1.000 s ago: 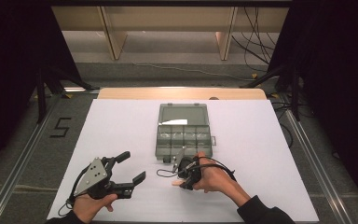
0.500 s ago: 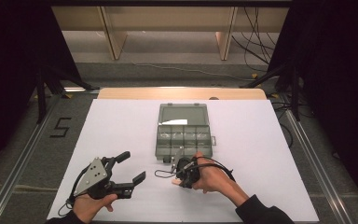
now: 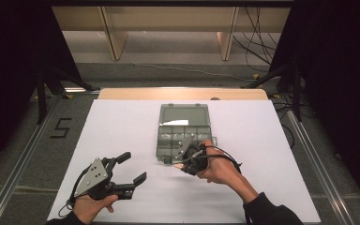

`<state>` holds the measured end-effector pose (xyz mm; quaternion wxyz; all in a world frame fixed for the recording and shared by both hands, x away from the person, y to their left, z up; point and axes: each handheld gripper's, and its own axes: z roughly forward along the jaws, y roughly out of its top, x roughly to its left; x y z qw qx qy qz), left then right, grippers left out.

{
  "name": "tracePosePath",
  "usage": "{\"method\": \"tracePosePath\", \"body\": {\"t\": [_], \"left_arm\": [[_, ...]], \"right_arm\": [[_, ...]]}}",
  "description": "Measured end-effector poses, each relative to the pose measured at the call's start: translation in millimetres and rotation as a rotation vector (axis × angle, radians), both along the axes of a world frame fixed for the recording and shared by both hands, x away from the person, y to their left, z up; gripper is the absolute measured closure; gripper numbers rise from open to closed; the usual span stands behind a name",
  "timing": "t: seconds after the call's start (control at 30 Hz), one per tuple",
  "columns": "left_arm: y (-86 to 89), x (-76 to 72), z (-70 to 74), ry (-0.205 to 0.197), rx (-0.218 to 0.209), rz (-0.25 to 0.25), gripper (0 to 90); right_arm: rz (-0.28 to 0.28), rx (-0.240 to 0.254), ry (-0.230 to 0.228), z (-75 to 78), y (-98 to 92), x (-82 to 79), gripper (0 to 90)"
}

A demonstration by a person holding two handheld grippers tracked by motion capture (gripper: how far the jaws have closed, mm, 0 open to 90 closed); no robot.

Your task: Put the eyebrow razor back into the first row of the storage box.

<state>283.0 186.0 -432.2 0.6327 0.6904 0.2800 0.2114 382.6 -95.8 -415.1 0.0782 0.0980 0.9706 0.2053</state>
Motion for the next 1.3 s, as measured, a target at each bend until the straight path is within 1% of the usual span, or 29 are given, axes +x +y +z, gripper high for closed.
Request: {"method": "tracePosePath", "body": {"t": [0.03,0.13,0.17,0.2,0.27,0.3,0.4,0.47,0.53,0.57,0.6,0.7,0.77,0.9,0.93,1.03,1.2,1.23,1.3], "left_arm": [[-0.1,0.1,0.0,0.000,0.000,0.000,15.9],[0.0,0.2,-0.2,0.001,-0.002,0.001,15.9],[0.0,0.3,-0.2,0.000,-0.003,0.001,15.9],[0.0,0.3,-0.2,0.000,-0.003,0.001,15.9],[0.1,0.3,-0.2,0.001,-0.003,0.001,15.9],[0.1,0.3,-0.1,0.000,-0.004,0.002,15.9],[0.3,0.3,0.0,-0.001,-0.004,0.002,15.9],[0.3,0.0,0.1,-0.002,-0.004,0.002,15.9],[0.4,-0.1,0.1,-0.002,-0.002,0.002,15.9],[0.3,-0.1,0.1,-0.002,-0.004,0.002,15.9],[0.3,-0.1,0.2,-0.002,-0.003,0.002,15.9],[0.2,0.1,0.2,-0.002,-0.002,0.000,15.9],[0.0,0.2,0.1,-0.001,-0.002,0.001,15.9],[0.0,0.5,-0.1,0.000,-0.003,0.002,15.9],[0.1,0.2,0.1,-0.002,-0.001,0.001,15.9],[0.3,0.0,0.2,-0.002,-0.004,0.003,15.9],[0.2,0.2,0.1,-0.001,-0.003,0.000,15.9],[0.2,0.2,0.0,-0.001,-0.004,0.000,15.9],[0.3,0.4,-0.1,0.000,-0.004,0.001,15.9]], "right_arm": [[-0.003,0.007,0.002,1.7,-0.7,1.4,74.4],[-0.012,0.025,-0.018,8.2,-2.1,7.3,74.4],[-0.010,0.033,-0.035,9.2,-2.4,9.6,74.4],[-0.020,0.035,-0.052,11.1,-2.6,12.0,74.4],[-0.021,0.042,-0.064,14.4,-2.7,17.3,74.4],[-0.030,0.059,-0.085,17.6,-3.2,22.0,74.4],[-0.033,0.071,-0.096,20.0,-3.8,25.9,74.4],[-0.034,0.090,-0.094,22.0,-5.2,27.9,74.4],[-0.042,0.097,-0.114,24.4,-7.4,30.8,74.4],[-0.042,0.097,-0.114,24.4,-7.4,30.8,74.4],[-0.047,0.103,-0.124,25.5,-8.7,34.0,74.4],[-0.048,0.104,-0.130,26.4,-9.9,37.5,74.4],[-0.058,0.113,-0.132,27.4,-11.4,42.8,74.4],[-0.062,0.114,-0.129,28.3,-13.1,47.4,74.4],[-0.057,0.114,-0.142,28.6,-14.1,51.2,74.4],[-0.052,0.116,-0.147,29.0,-15.2,55.1,74.4],[-0.071,0.118,-0.161,28.4,-16.9,64.0,74.4],[-0.073,0.118,-0.167,27.8,-17.4,66.5,74.3],[-0.070,0.116,-0.164,27.6,-17.7,67.5,74.4]]}}
